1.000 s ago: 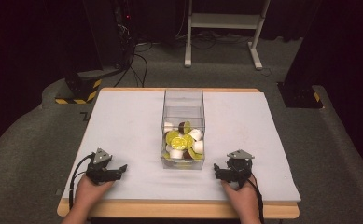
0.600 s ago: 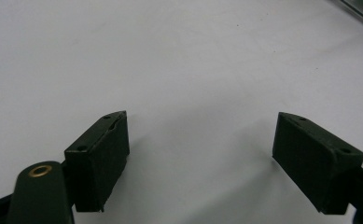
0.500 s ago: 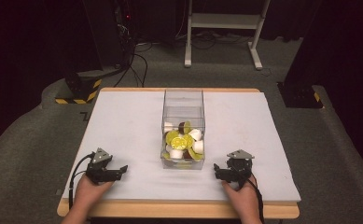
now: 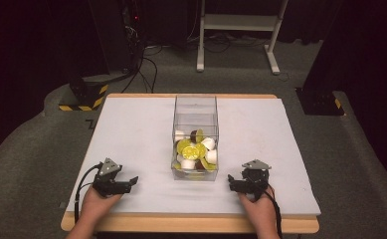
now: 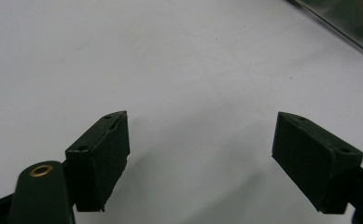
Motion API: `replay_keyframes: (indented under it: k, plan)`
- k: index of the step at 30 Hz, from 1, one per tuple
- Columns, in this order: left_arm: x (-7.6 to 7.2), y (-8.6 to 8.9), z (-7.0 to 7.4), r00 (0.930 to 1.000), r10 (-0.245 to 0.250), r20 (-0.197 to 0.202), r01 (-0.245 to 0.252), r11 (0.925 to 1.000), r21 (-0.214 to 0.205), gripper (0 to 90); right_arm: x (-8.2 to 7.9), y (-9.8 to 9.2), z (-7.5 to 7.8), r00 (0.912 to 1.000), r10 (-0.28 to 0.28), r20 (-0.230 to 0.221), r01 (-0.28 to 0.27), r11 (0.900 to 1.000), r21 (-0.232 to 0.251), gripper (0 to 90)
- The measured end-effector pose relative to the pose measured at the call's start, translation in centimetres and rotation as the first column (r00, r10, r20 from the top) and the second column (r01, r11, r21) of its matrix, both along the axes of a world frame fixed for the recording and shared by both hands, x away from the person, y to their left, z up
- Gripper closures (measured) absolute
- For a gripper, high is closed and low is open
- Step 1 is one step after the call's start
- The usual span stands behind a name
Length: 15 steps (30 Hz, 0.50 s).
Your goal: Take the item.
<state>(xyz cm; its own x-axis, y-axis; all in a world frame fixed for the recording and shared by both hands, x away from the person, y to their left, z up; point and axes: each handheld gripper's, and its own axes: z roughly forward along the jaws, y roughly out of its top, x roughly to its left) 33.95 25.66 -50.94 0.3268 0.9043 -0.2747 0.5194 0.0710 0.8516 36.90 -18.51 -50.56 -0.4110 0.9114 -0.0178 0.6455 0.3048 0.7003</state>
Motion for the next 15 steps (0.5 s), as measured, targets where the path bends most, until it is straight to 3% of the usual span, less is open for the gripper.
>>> replay_keyframes:
  k: [7,11,15]
  plan:
    - [-0.03,-0.36,0.14,0.9999,0.0,0.011,0.0,0.9997,-0.024,20.7,0.01,0.0,0.0,1.0,0.0,0.0,0.0,1.0,0.0,9.0]
    - [-0.14,-0.34,0.27,0.9997,-0.021,0.007,0.021,0.9997,-0.013,20.8,0.01,0.0,0.01,1.0,0.0,-0.001,0.0,1.0,0.0,9.0]
    - [-0.35,-0.62,0.55,0.9992,-0.031,0.026,0.032,0.999,-0.03,21.0,0.0,0.01,0.0,1.0,0.0,0.0,0.0,1.0,0.0,9.0]
